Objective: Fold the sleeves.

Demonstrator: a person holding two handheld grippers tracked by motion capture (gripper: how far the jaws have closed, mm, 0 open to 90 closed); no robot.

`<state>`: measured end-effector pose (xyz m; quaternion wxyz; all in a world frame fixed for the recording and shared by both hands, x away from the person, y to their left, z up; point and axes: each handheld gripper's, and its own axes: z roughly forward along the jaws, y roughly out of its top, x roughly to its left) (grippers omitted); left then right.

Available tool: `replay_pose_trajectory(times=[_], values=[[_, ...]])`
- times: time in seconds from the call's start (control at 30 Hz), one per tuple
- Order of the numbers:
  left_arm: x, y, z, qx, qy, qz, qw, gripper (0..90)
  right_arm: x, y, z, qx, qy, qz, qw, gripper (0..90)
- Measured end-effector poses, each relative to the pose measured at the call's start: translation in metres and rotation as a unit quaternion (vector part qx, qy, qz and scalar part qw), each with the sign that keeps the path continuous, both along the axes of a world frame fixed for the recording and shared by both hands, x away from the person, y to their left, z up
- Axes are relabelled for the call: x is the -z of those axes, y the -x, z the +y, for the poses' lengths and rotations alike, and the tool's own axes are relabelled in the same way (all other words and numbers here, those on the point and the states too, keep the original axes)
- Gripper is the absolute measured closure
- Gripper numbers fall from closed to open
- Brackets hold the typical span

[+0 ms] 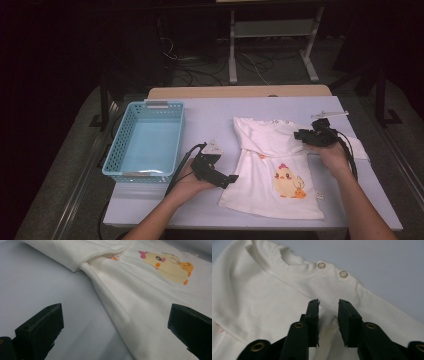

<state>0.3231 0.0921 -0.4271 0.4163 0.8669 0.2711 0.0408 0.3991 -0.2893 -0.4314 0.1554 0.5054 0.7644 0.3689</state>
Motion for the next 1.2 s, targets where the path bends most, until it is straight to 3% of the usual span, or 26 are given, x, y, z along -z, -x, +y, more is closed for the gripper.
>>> replay_pose_trajectory(times=[0.07,0.17,0.37,0.7,0.77,0.83,0.93,1.07,1.2], values=[[0.001,-0.001,-0.001,-0.001,0.001,0.001,1.0,0.0,0.002,-0.003,0.001,-0.001,-0.005,0.007,1.0,82.4],[0.001,-0.001,-0.002,-0.001,0.001,0.003,1.0,0.0,0.0,-0.006,0.003,-0.01,-0.015,0.001,0.9998,84.0],[0.001,-0.002,-0.002,-0.008,0.005,-0.002,1.0,2.8,-0.012,-0.009,0.005,-0.013,-0.05,-0.043,0.9977,84.1],[-0.002,-0.014,-0.009,-0.038,-0.003,-0.022,0.999,17.6,0.015,-0.019,-0.007,0.006,-0.02,0.001,0.9998,83.2],[-0.001,-0.018,-0.01,-0.042,-0.004,-0.021,0.9989,22.1,0.017,-0.018,-0.007,0.005,-0.015,0.009,0.9998,78.5],[-0.001,-0.023,-0.01,-0.046,-0.011,-0.025,0.9985,29.4,0.016,-0.017,-0.008,0.007,-0.017,0.012,0.9998,66.5],[0.0,-0.031,-0.011,-0.052,-0.018,-0.025,0.9982,39.6,0.009,-0.013,-0.009,0.003,-0.025,0.004,0.9997,56.0],[0.005,-0.043,-0.014,-0.059,-0.021,-0.02,0.9978,49.4,-0.003,-0.005,-0.008,-0.003,-0.027,-0.011,0.9996,48.8],[0.008,-0.056,-0.019,-0.067,-0.029,-0.02,0.9971,53.5,-0.011,0.004,-0.006,-0.018,-0.038,-0.017,0.999,48.4]])
